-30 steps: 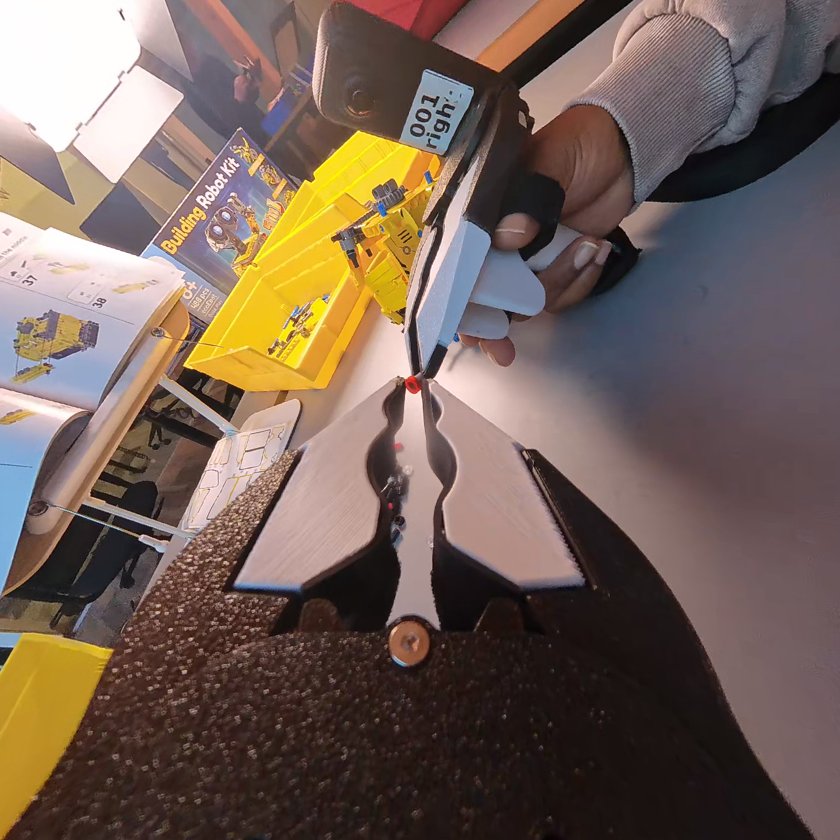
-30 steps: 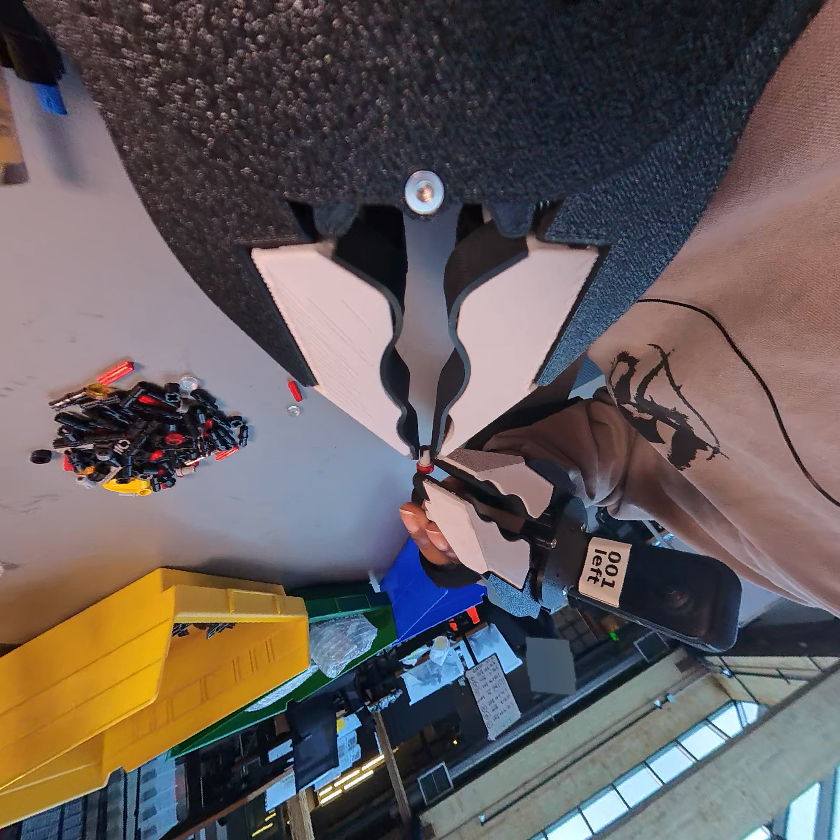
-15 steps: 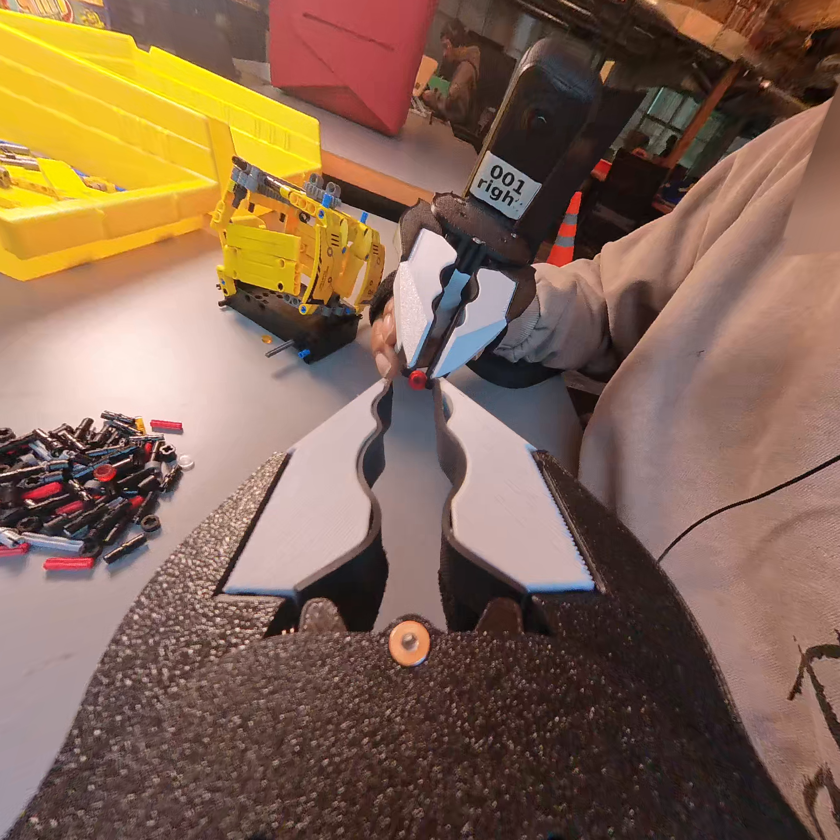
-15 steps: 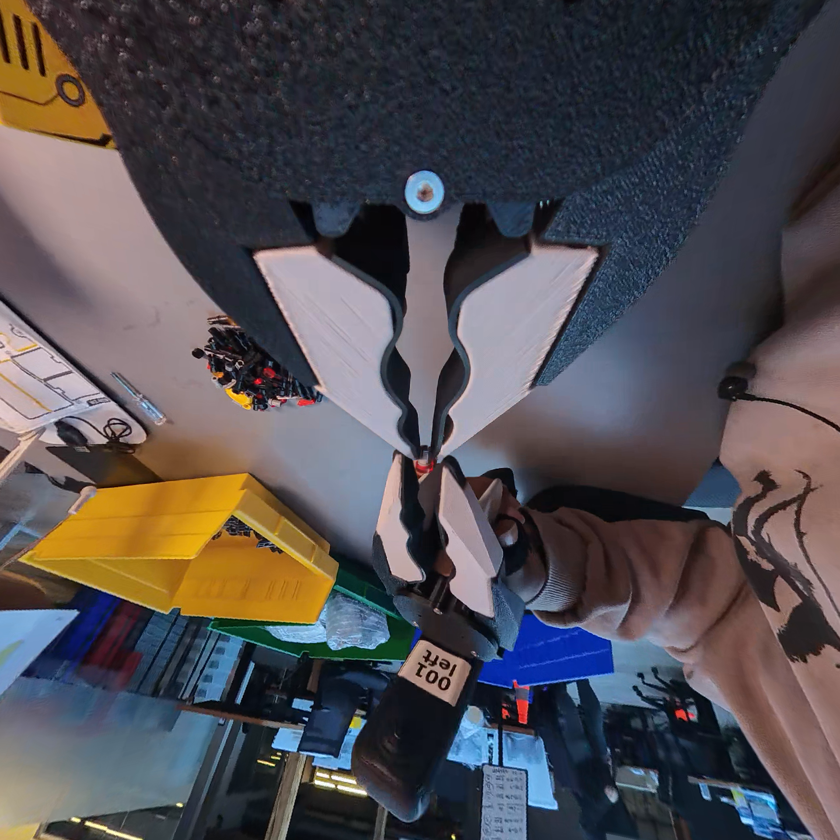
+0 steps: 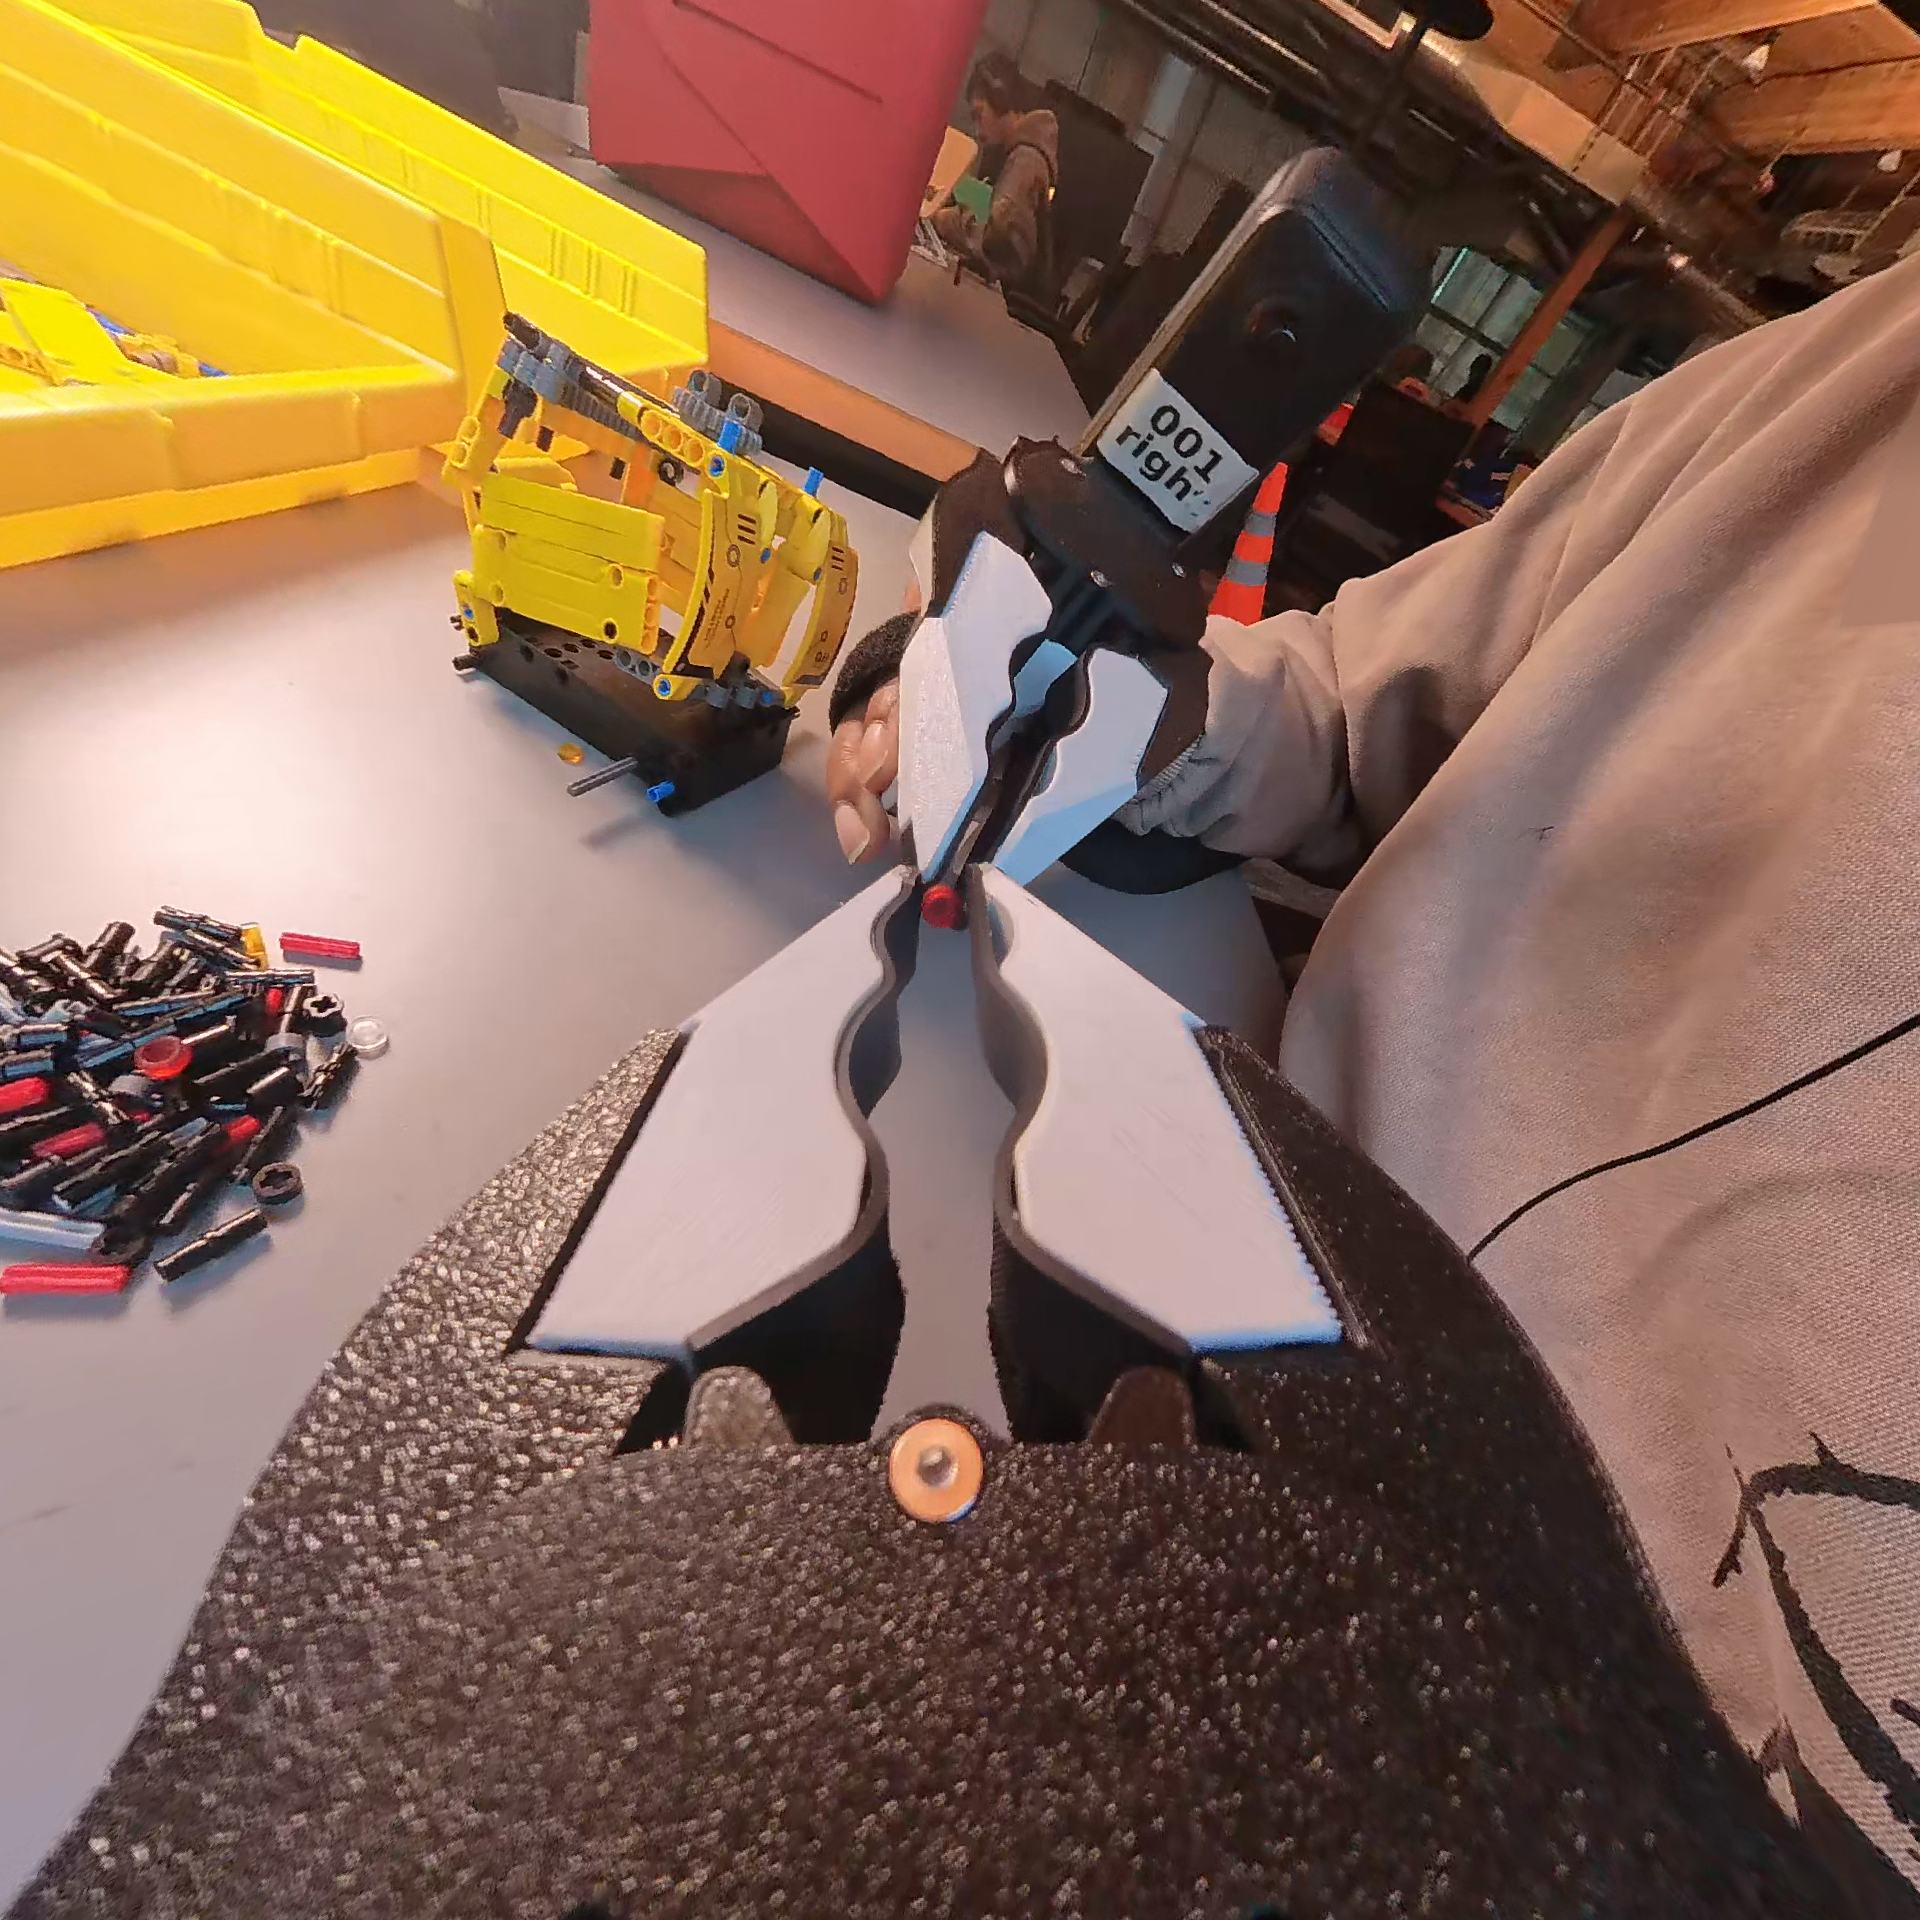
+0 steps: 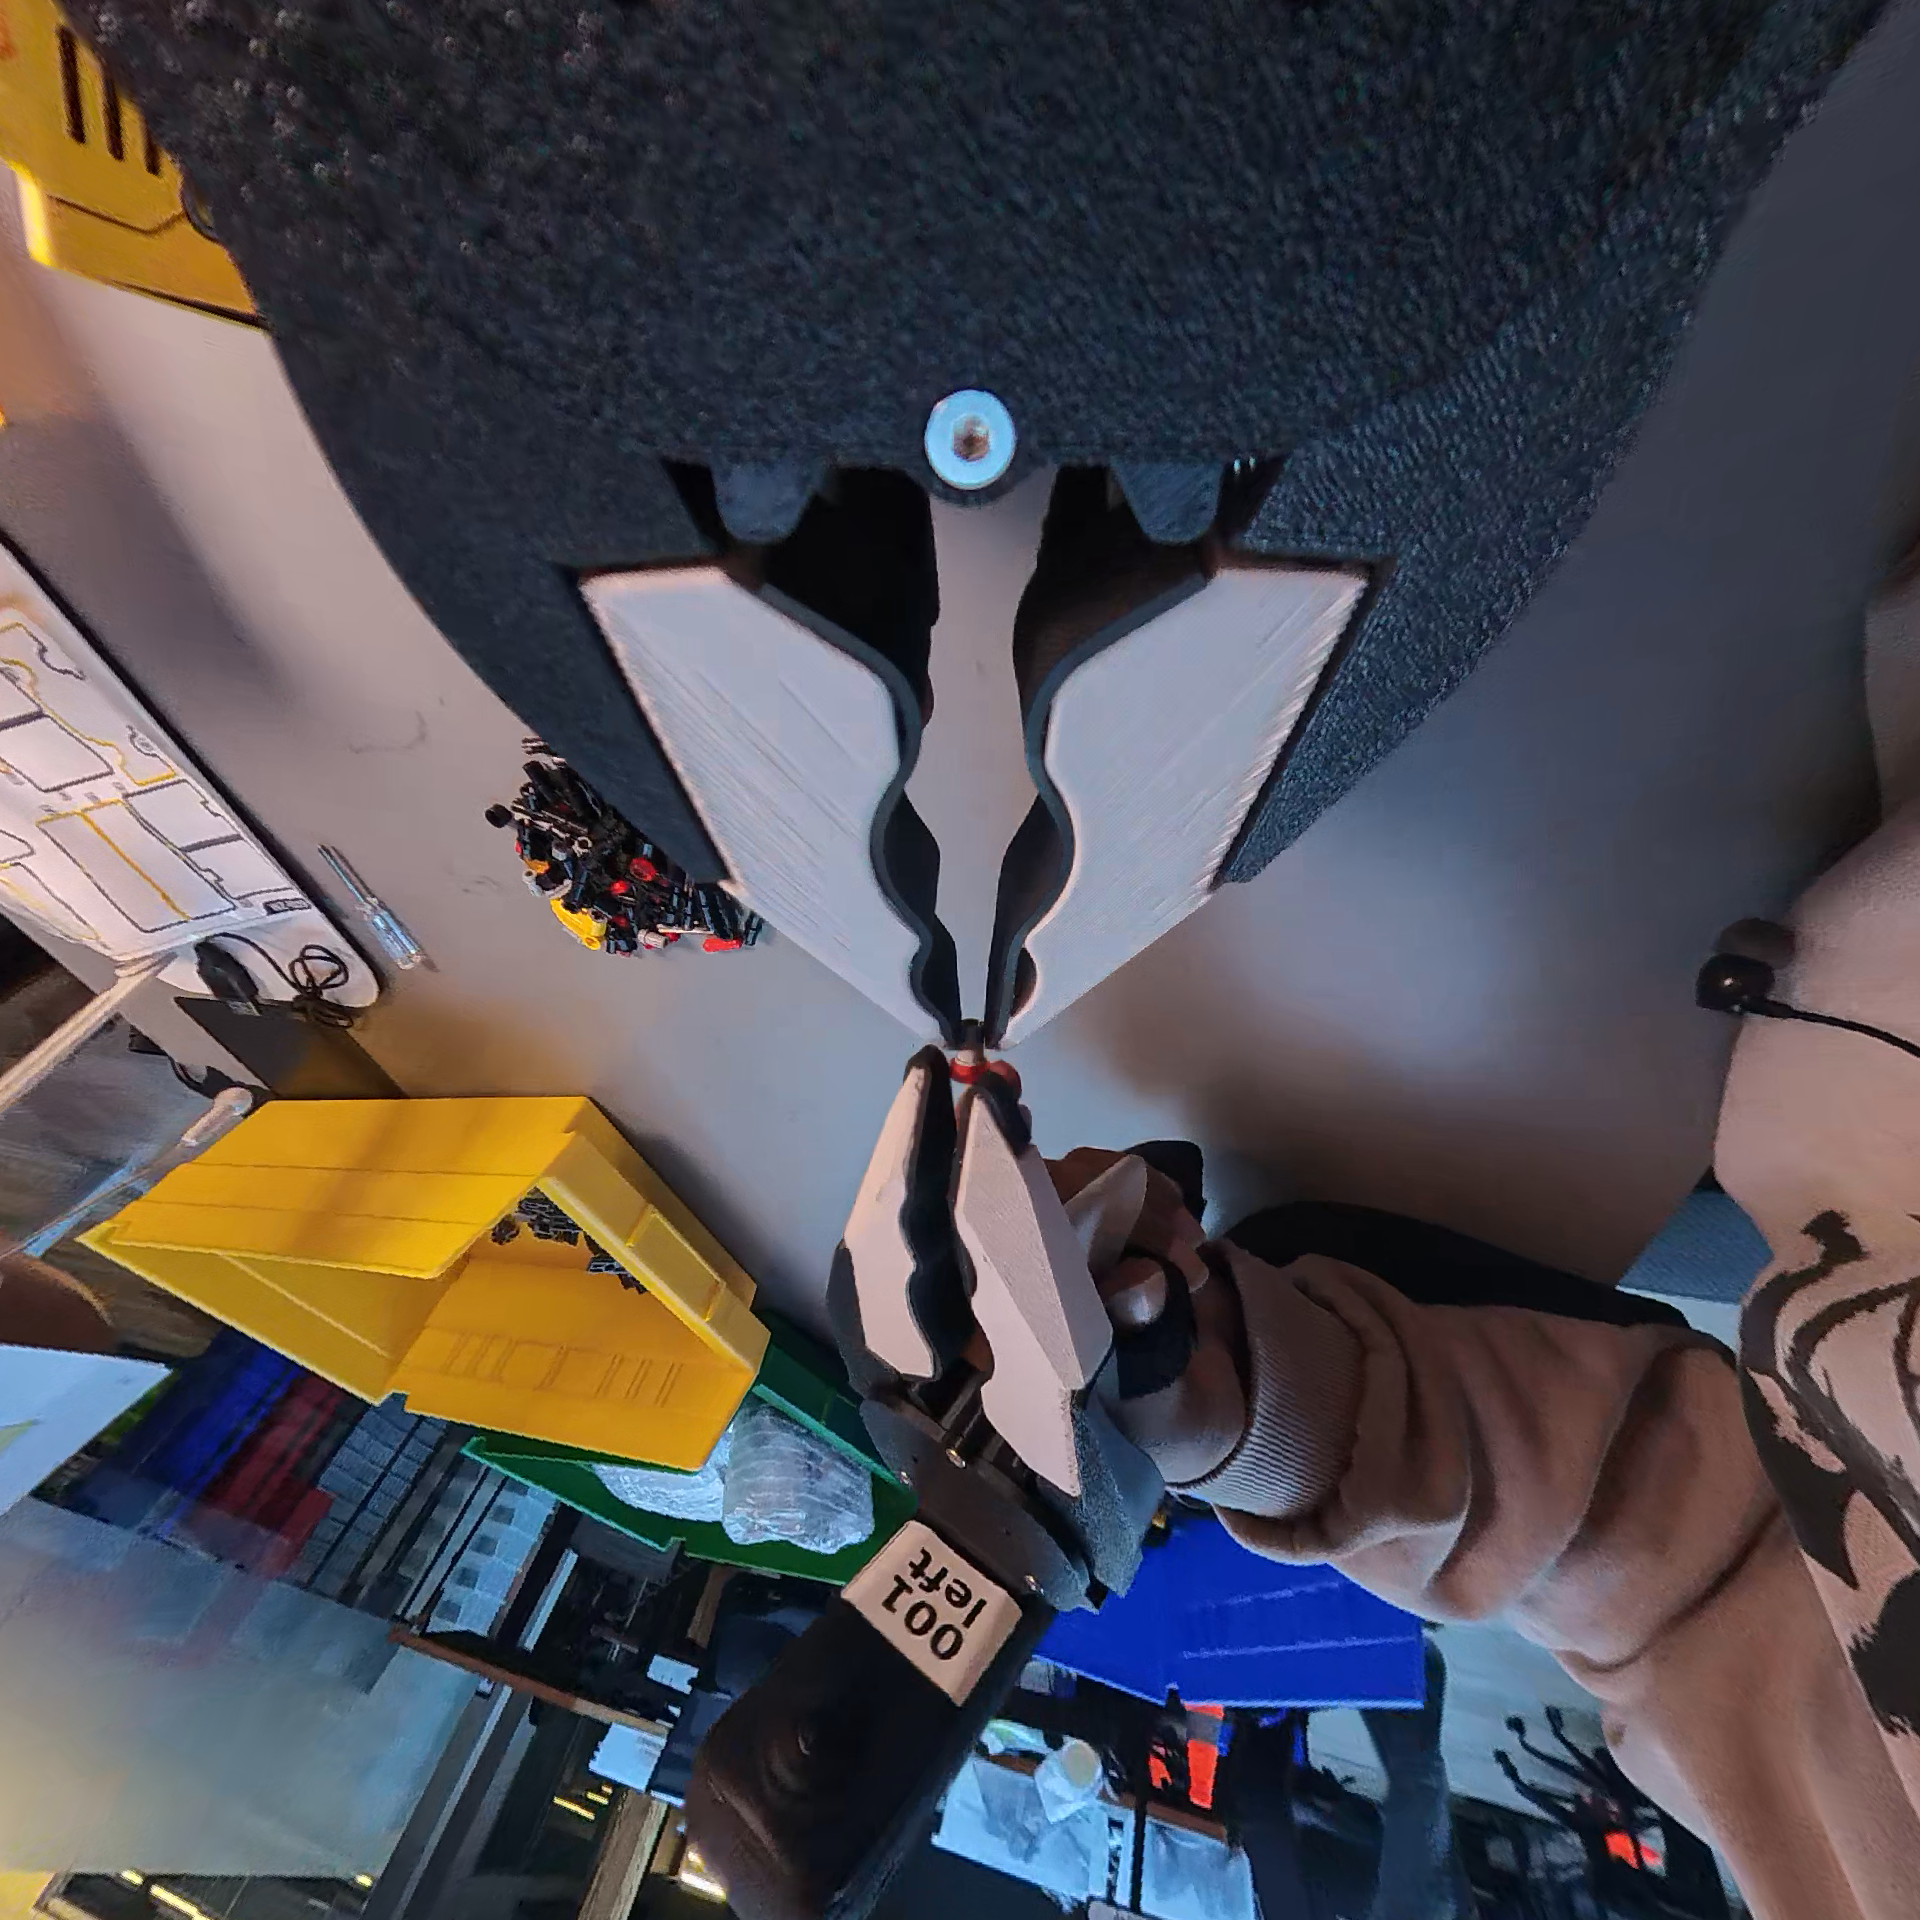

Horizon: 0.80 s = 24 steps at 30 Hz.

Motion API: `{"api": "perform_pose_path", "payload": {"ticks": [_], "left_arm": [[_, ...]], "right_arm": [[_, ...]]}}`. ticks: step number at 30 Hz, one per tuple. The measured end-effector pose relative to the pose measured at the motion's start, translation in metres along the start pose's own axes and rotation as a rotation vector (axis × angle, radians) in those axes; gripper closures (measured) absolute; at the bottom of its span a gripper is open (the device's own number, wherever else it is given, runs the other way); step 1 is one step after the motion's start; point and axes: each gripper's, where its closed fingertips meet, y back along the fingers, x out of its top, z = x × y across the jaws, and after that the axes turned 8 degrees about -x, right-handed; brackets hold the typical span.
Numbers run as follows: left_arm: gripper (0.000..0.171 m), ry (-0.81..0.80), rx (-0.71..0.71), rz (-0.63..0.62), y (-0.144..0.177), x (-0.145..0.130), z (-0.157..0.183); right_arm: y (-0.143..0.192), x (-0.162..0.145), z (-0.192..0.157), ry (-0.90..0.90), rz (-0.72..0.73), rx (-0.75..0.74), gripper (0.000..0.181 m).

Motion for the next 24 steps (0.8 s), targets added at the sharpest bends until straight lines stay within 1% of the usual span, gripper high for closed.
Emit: {"api": "perform_pose_path", "payload": {"ticks": [2,5,8,11,17,20,24], "left_arm": [[0.171,0.008,0.007,-0.006,0.001,-0.001,-0.002],[0.171,0.003,0.009,-0.002,0.001,0.0,-0.002],[0.159,0.014,-0.001,0.005,0.001,0.001,0.0],[0.164,0.014,-0.003,-0.007,0.0,-0.002,-0.001],[0.165,0.033,-0.035,0.0,0.0,0.0,0.003],[0.165,0.07,-0.051,0.039,0.001,0.004,0.003],[0.165,0.117,-0.062,0.048,0.0,0.003,0.002]], "right_arm": [[-0.001,-0.002,-0.001,0.028,-0.013,-0.008,0.178],[0.0,0.0,0.0,0.017,-0.004,-0.009,0.178],[0.001,0.001,0.003,0.021,0.004,-0.026,0.178],[0.002,0.004,0.003,0.013,0.017,-0.026,0.178],[0.003,0.006,0.001,0.009,0.034,-0.015,0.177],[0.003,0.01,0.003,0.056,0.056,-0.056,0.177],[0.001,0.008,0.003,0.132,0.041,-0.097,0.177]]}}
